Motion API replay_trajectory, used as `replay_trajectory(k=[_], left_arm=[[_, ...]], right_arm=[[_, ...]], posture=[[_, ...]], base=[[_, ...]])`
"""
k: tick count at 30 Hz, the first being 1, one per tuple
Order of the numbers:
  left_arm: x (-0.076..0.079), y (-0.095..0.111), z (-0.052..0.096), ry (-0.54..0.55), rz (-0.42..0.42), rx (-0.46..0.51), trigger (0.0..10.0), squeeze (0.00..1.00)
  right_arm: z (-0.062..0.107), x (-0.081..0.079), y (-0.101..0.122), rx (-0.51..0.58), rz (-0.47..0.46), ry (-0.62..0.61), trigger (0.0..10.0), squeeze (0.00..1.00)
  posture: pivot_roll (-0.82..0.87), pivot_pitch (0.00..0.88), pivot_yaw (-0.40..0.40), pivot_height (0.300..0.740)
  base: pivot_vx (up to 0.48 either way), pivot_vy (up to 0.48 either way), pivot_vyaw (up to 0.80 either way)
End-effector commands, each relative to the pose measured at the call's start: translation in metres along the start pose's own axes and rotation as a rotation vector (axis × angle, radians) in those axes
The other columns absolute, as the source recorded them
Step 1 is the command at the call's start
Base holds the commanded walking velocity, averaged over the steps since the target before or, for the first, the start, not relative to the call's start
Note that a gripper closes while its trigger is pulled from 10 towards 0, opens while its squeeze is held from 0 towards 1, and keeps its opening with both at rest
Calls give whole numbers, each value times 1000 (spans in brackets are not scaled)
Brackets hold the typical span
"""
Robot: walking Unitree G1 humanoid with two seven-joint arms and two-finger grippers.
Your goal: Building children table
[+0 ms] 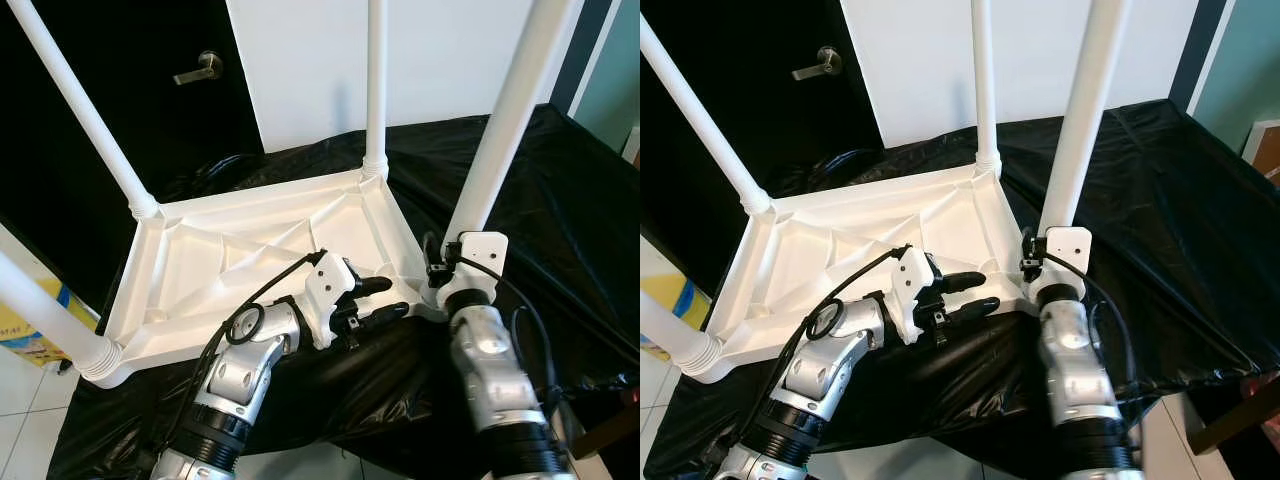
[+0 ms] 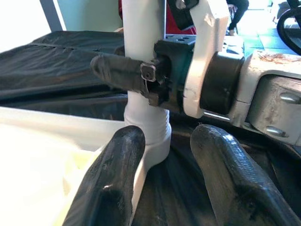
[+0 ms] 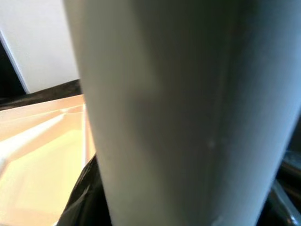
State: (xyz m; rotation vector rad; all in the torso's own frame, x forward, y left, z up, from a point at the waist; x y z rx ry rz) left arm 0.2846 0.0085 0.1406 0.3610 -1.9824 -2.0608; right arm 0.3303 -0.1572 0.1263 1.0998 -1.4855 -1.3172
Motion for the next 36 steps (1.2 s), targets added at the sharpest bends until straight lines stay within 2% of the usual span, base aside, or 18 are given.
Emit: replay_trajectory(k=[1,10,16,17,19,20,22,28,29,30,32,36], left_arm=[[-1,-3,2,28,4,-10,10000,0],[-5,-3,3,41,-1,-9,10000,0],[-4,-2,1,46,0,-2,10000,0],[-4,-2,1,45,0,-3,10000,0],[-4,-2,1,45,0,-3,10000,0],[-4,-2,1,45,0,-3,10000,0],[-4,-2,1,42,-1,-4,10000,0],[-4,-2,0,40,-1,-4,10000,0],[-4,-2,0,39,-1,-3,10000,0],[-4,-2,-1,38,-2,-2,10000,0],[-4,-2,-2,36,-2,-1,10000,0],[-4,-2,-2,35,-4,-3,10000,0]], right_arm=[[10,33,-43,-186,-19,-171,10000,0],[10,26,-39,-172,12,-153,10000,0],[7,22,-30,-120,48,-144,10000,0],[6,22,-27,-100,54,-134,10000,404],[6,22,-27,-100,54,-134,10000,404],[5,20,-22,-70,60,-109,10000,1000],[2,19,-10,0,62,-31,10000,1000],[0,18,-4,41,53,44,10000,1000],[-2,20,-2,50,55,87,10000,1000],[-4,20,0,64,57,162,10000,0],[-7,20,3,84,57,281,10000,0],[-7,16,6,102,79,378,10000,0]], posture=[[-211,0,105,740],[-206,0,93,740],[-207,0,91,740],[-206,0,90,740],[-206,0,90,740],[-208,0,91,740],[-213,0,91,740],[-213,0,91,740],[-217,0,91,740],[-217,0,90,740],[-218,0,91,740],[-218,0,92,740]], base=[[0,0,0],[0,0,0],[0,0,0],[0,0,0],[0,0,0],[0,0,0],[0,0,0],[0,0,0],[0,0,0],[0,0,0],[0,0,0],[0,0,0]])
Point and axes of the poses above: a point about 5 cm out from each wrist's last joint towards the gripper, its own z axis pointing back from the gripper into the wrist, its own y axis along the axis of the wrist's last joint, x = y × z, the point moved 4 cm from there along -z, pointing out of the wrist towards the gripper, and after that the axes turned 7 degrees about z, right-handed, at the moved point
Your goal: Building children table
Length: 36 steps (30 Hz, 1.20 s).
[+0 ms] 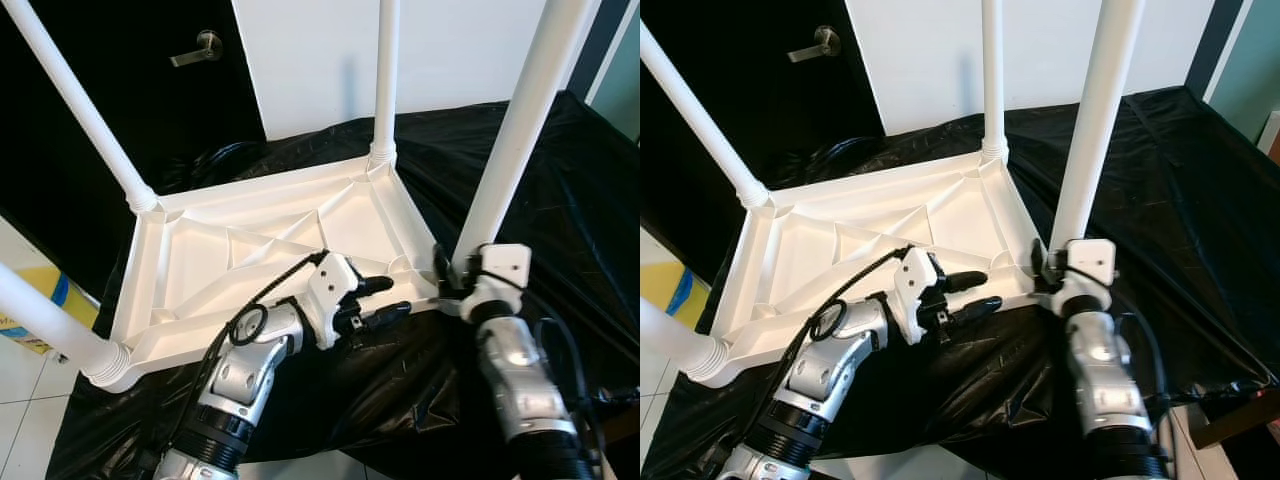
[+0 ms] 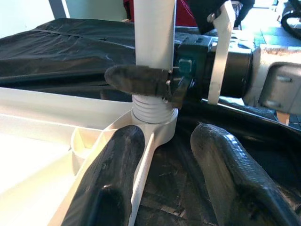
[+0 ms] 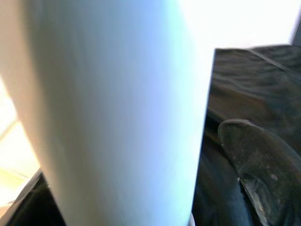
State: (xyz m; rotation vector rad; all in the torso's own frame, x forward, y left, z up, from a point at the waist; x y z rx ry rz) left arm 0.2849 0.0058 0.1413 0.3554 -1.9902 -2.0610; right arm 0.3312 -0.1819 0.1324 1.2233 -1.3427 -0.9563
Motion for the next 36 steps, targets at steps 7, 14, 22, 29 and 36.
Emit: replay_trajectory(k=[7,14,22,29,36], left_arm=[[-5,-5,0,32,-15,-23,10000,0],[-5,-4,-1,27,-21,-26,10000,0],[-6,-3,-2,29,-27,-23,10000,0],[-5,-4,-2,27,-26,-23,10000,0],[-4,-5,-2,25,-24,-24,10000,0]], right_arm=[[-5,-11,6,38,50,331,10000,0],[-11,-6,3,25,92,410,7647,0],[-11,1,-9,-28,91,448,0,0],[-7,3,-18,-59,77,453,0,0],[-4,2,-25,-81,56,445,1137,0]], posture=[[-217,0,94,740],[-217,0,93,740],[-213,0,89,740],[-212,0,86,740],[-217,0,88,740]], base=[[0,0,0],[0,0,0],[0,0,0],[0,0,0],[0,0,0]])
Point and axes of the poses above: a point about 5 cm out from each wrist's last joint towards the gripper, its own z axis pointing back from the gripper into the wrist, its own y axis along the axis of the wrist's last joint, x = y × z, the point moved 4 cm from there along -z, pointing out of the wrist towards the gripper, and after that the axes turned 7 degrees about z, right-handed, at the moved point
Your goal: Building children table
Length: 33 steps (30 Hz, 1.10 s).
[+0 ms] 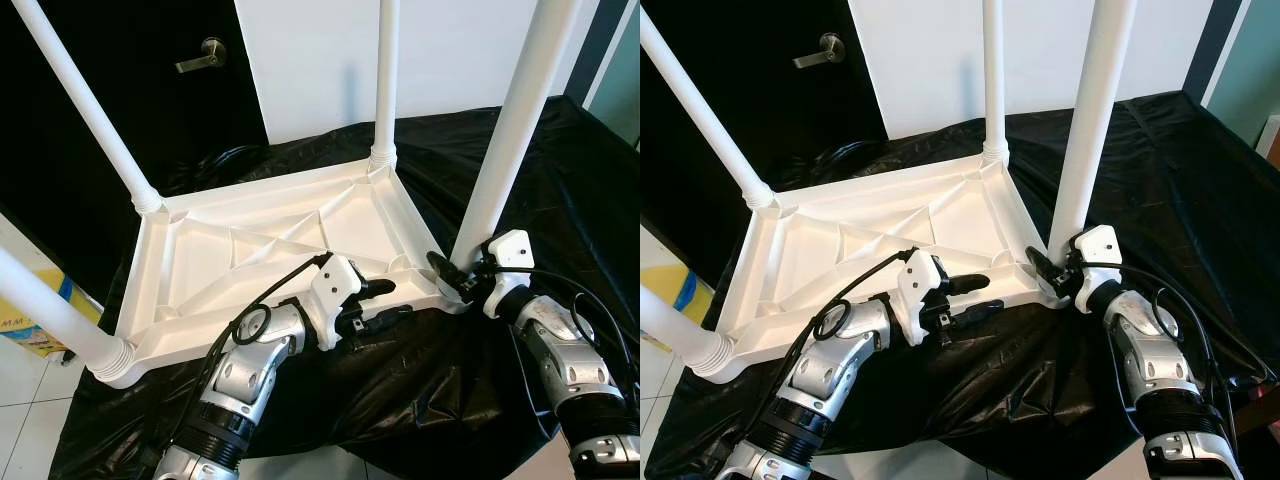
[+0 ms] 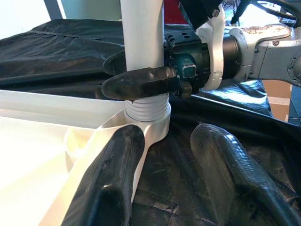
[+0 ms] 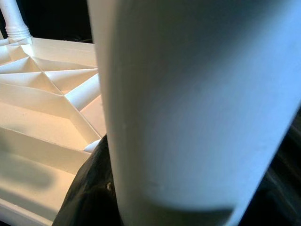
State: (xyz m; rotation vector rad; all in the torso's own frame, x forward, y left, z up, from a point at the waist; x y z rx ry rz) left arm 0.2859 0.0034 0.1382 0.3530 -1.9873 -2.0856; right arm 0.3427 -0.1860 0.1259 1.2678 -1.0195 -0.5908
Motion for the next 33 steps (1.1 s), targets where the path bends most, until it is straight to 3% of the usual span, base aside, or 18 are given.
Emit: replay_trajectory(k=[1,4,8,19,24,33], left_arm=[[-3,-3,1,35,-11,-13,10000,0],[-2,-4,1,31,-9,-15,10000,0],[3,-6,1,21,-2,-21,10000,0],[5,-9,4,31,9,-26,10000,0],[0,-7,6,58,5,-25,10000,0],[-8,-2,6,92,-8,-20,10000,0]], right_arm=[[5,-6,-19,-66,-58,-17,10000,0],[5,-5,-21,-76,-80,-62,10000,0],[6,-5,-31,-133,-99,-246,10000,0],[6,-19,-30,-150,-134,-428,10000,0],[13,-26,-32,-191,-178,-626,10000,0],[17,-27,-30,-206,-210,-781,10000,0]], posture=[[-217,0,88,740],[-223,0,90,740],[-227,0,88,740],[-222,0,77,740],[-203,0,68,740],[-179,0,58,740]], base=[[0,0,0],[0,0,0],[0,0,0],[0,0,0],[0,0,0],[0,0,0]])
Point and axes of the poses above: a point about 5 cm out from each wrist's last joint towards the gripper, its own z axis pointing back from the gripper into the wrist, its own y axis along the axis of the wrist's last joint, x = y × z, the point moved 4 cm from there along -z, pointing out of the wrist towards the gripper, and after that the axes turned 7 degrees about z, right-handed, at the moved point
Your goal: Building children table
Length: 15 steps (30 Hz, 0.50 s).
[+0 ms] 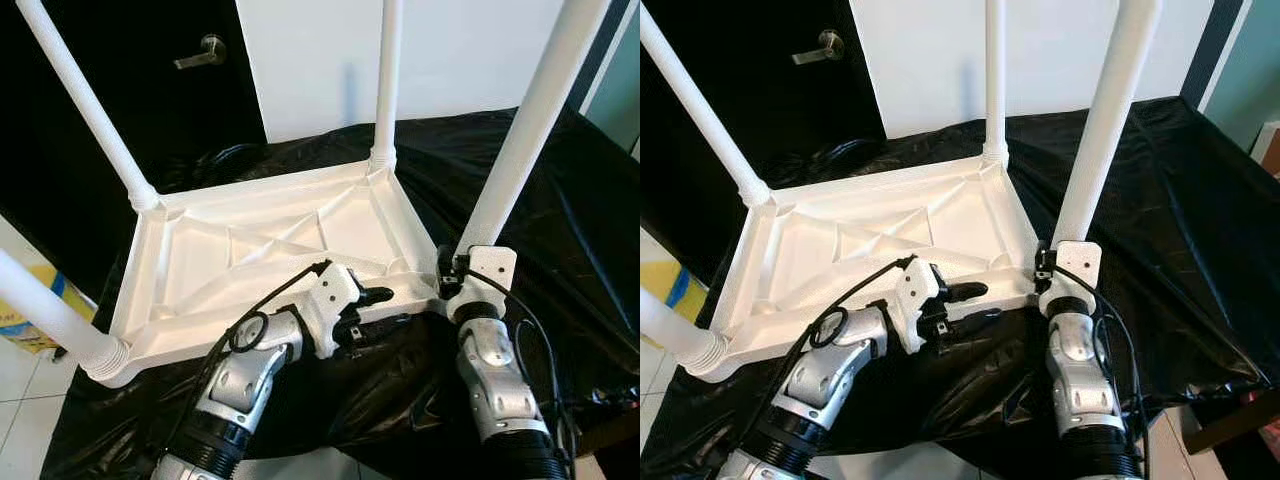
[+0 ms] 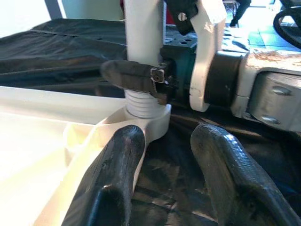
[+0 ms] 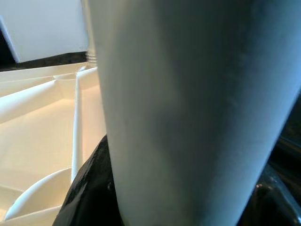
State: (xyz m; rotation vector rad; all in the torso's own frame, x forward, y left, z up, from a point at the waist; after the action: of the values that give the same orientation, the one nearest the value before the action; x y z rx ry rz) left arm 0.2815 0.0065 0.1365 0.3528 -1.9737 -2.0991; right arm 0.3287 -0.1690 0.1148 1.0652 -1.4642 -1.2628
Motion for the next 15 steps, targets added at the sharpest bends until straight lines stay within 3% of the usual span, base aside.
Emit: replay_trajectory(k=[1,15], left_arm=[[-11,0,2,93,-5,-8,10000,0],[-25,8,5,167,34,-9,10000,0]], right_arm=[[8,9,-26,-114,-14,-62,10000,0],[10,-1,-7,-26,-20,-1,10000,0]], posture=[[-179,0,58,740],[-121,25,59,740]], base=[[0,0,0],[0,0,0]])
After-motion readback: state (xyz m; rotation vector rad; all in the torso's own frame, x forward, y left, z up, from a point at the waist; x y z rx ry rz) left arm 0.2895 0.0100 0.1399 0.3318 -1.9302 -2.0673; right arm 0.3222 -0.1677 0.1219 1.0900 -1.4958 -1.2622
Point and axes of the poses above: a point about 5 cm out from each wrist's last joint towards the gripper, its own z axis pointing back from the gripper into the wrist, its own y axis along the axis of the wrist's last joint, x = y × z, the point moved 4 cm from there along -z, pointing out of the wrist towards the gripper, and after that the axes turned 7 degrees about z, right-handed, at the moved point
